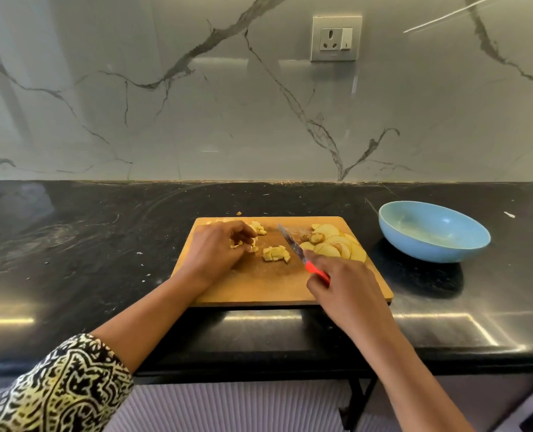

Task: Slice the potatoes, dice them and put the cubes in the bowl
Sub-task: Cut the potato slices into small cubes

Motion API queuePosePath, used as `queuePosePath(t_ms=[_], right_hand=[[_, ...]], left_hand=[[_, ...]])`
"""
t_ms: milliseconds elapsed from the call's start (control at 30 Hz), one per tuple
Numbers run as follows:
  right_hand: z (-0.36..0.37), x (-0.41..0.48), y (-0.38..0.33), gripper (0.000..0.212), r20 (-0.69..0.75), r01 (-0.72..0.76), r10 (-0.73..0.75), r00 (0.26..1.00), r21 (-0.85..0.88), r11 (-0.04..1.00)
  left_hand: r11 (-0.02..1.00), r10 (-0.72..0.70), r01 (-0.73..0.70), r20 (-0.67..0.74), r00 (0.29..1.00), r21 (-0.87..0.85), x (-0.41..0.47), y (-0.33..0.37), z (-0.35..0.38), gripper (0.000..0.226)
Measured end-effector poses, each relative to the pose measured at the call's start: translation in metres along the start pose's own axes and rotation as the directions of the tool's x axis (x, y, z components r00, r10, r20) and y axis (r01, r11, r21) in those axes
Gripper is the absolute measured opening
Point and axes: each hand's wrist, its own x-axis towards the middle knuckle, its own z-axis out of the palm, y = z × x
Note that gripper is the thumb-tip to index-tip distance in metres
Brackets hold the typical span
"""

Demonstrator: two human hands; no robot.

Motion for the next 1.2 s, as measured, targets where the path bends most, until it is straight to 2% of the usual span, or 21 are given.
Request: queuePosePath(t_ms=[100,167,233,300,333,367,500,567,600,667,733,800,867,967,1100,1200], right_hand=[[0.008,0.001,0.005,0.044,-0.05,0.011,-0.007,0.999,0.069,0.998],[0.011,-0.001,0.008,0.043,-0.096,-0.008,0.021,0.995,0.136,0.991],[0.012,0.001,0.014,0.041,-0.151,-0.048,0.081,0.985,0.211,0.976],[0.013,0.004,0.02,0.04,-0.159,-0.097,0.142,0.977,0.261,0.96],[0.013,0.004,0.023,0.041,-0.153,-0.111,0.157,0.976,0.272,0.956],[0.014,0.004,0.025,0.041,-0.145,-0.115,0.16,0.976,0.278,0.954],[0.017,0.003,0.027,0.04,-0.126,-0.117,0.163,0.978,0.311,0.943],[0.019,0.004,0.03,0.04,-0.124,-0.123,0.171,0.977,0.322,0.939],[0.019,0.005,0.031,0.04,-0.124,-0.122,0.169,0.978,0.321,0.939],[0.019,0.005,0.032,0.04,-0.129,-0.114,0.16,0.979,0.308,0.944],[0.018,0.005,0.033,0.039,-0.142,-0.106,0.157,0.977,0.314,0.943],[0.017,0.007,0.036,0.038,-0.143,-0.112,0.171,0.975,0.348,0.931],[0.017,0.01,0.041,0.037,-0.132,-0.129,0.189,0.973,0.369,0.92],[0.015,0.013,0.049,0.036,-0.153,-0.152,0.228,0.962,0.396,0.906],[0.008,0.015,0.058,0.036,-0.19,-0.18,0.275,0.942,0.406,0.896],[0.006,0.014,0.061,0.036,-0.193,-0.178,0.271,0.943,0.396,0.901]], left_hand=[[1.0,0.024,-0.024,-0.046,0.999,0.006,0.001,0.0,0.0,0.021],[0.984,0.138,-0.133,-0.037,0.99,0.117,0.004,0.003,0.002,0.028],[0.931,0.322,-0.336,0.114,0.94,0.141,0.007,0.009,0.008,0.034],[0.839,0.456,-0.523,0.329,0.827,0.153,0.012,0.018,0.017,0.036],[0.802,0.473,-0.573,0.405,0.783,0.171,0.015,0.02,0.021,0.036],[0.781,0.475,-0.595,0.438,0.763,0.189,0.019,0.021,0.023,0.034],[0.695,0.489,-0.632,0.418,0.766,0.344,0.039,0.012,0.013,0.022],[0.678,0.438,-0.583,0.392,0.809,0.447,0.046,0.002,0.004,0.022],[0.718,0.412,-0.531,0.341,0.845,0.45,0.048,-0.003,0.001,0.022],[0.848,0.385,-0.426,0.186,0.904,0.316,0.048,-0.006,-0.006,0.02],[0.915,0.353,-0.376,0.157,0.922,0.15,0.044,-0.008,-0.011,0.021],[0.894,0.362,-0.413,0.264,0.894,0.173,0.037,-0.011,-0.012,0.026],[0.825,0.387,-0.477,0.311,0.868,0.304,0.03,-0.015,-0.008,0.026],[0.794,0.36,-0.419,0.214,0.908,0.44,0.031,-0.017,-0.003,0.022],[0.855,0.281,-0.319,0.153,0.948,0.408,0.041,-0.002,0.006,0.023],[0.862,0.189,-0.223,0.119,0.975,0.456,0.046,0.009,0.014,0.025]])
